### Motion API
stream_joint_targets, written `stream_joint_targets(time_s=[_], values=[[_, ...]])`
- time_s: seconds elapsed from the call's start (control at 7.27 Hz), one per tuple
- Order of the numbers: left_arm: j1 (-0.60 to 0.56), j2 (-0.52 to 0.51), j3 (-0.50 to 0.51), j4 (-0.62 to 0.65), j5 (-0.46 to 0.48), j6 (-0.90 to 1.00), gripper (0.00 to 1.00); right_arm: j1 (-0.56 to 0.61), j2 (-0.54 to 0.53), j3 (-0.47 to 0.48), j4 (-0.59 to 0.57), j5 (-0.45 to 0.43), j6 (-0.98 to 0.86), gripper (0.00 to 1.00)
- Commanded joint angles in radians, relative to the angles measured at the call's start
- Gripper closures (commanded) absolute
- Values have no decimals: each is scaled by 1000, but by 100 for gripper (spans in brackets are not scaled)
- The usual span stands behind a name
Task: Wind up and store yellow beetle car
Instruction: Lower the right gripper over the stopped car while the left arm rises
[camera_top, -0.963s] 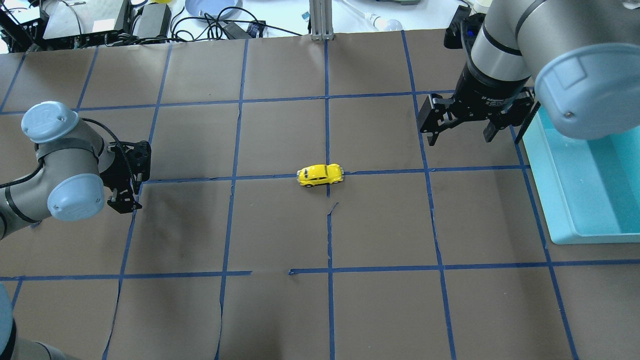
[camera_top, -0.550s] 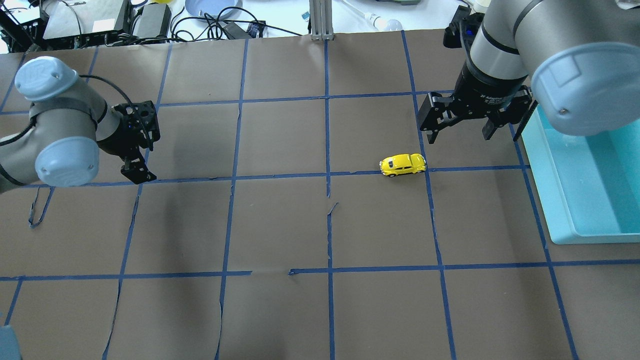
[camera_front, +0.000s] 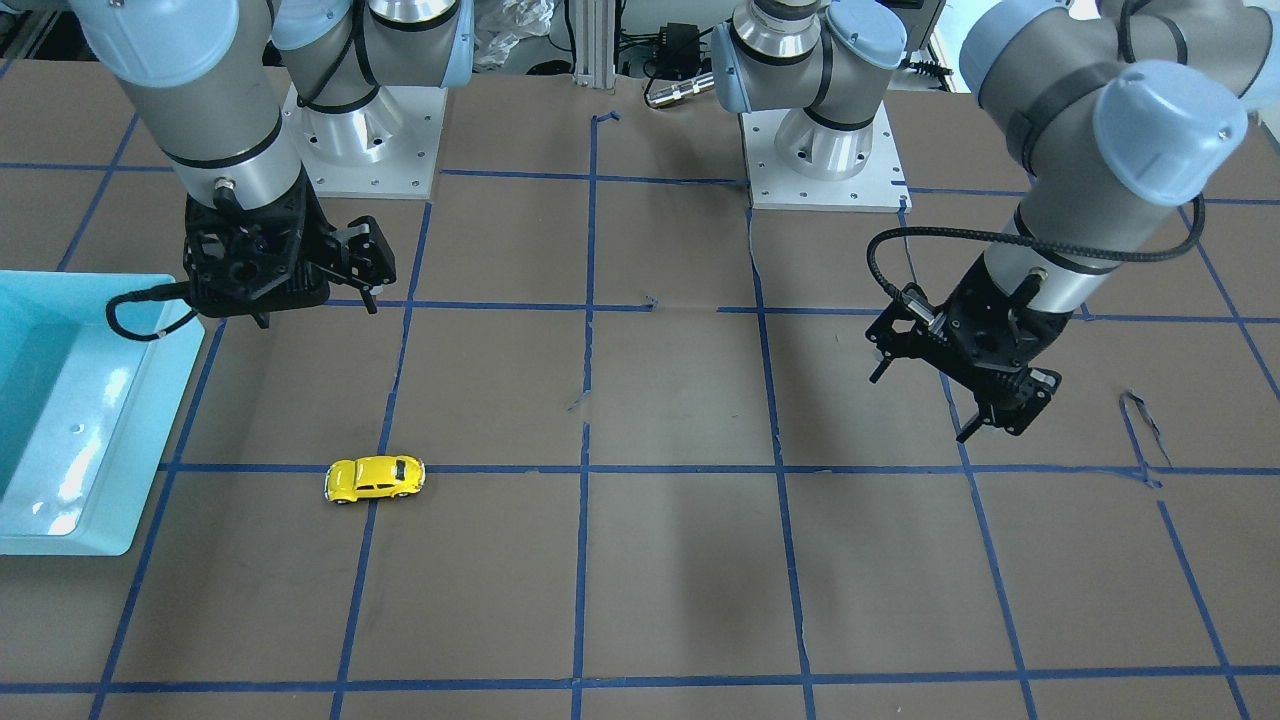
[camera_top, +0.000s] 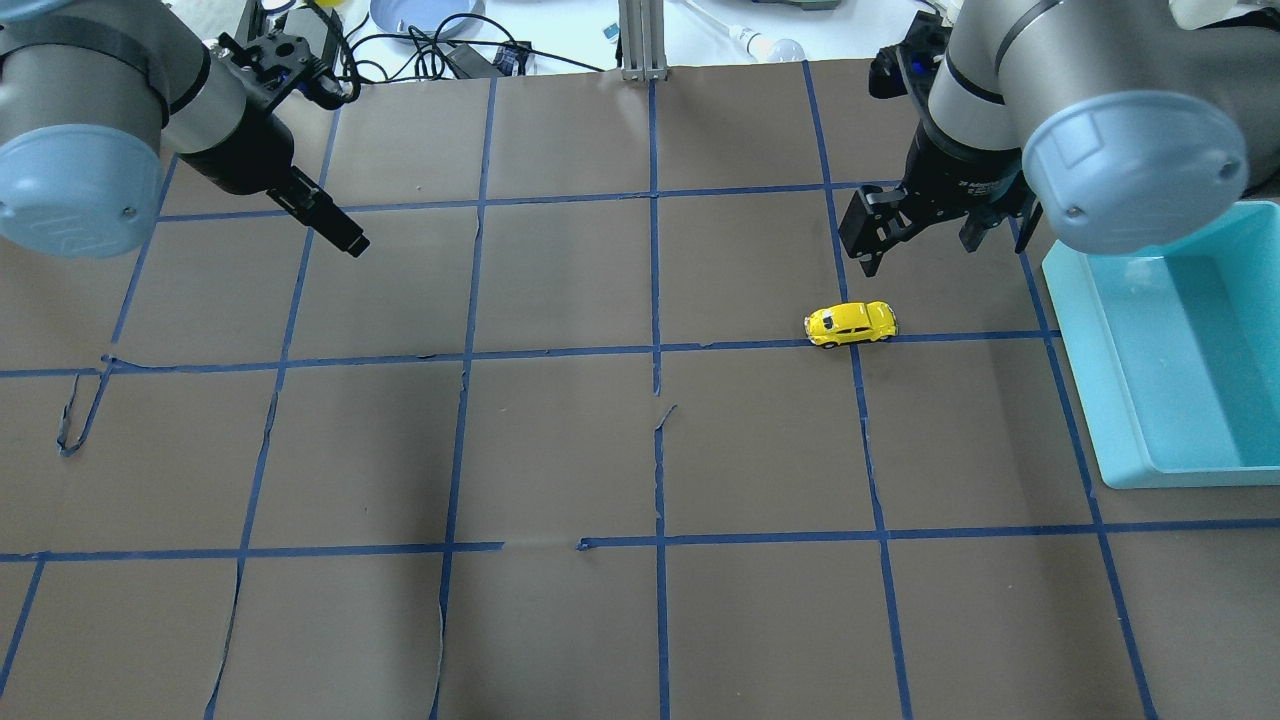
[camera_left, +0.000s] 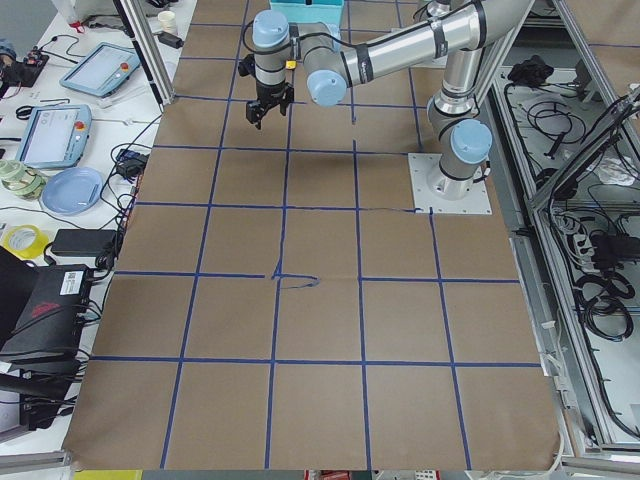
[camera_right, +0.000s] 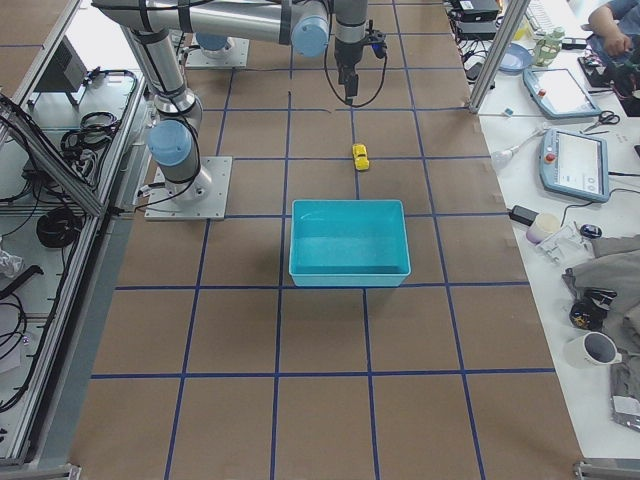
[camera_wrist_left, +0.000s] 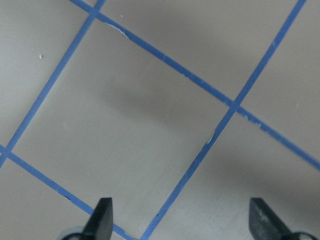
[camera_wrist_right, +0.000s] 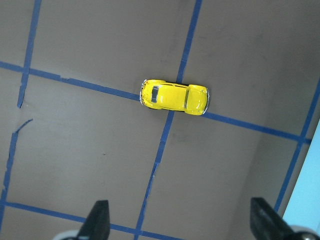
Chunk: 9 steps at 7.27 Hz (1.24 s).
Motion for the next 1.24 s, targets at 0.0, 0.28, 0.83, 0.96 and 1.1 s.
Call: stream_joint_targets(time_s=[0.0, 0.28, 0.83, 0.96, 1.1], values=[[-53, 69, 12, -63, 2, -478, 0, -2, 42, 2, -30, 8, -289, 0], [-53, 117, 15, -108, 71, -582, 0, -3, 95, 84, -192, 12, -541, 0], [-46, 132, 35, -155, 73, -736, 0, -3, 218, 175, -430, 7, -1010, 0], [-44, 134, 29, -148, 71, -734, 0, -3, 237, 173, -434, 7, -1048, 0], [-43, 135, 28, -149, 74, -733, 0, -3, 267, 164, -437, 7, -1090, 0]])
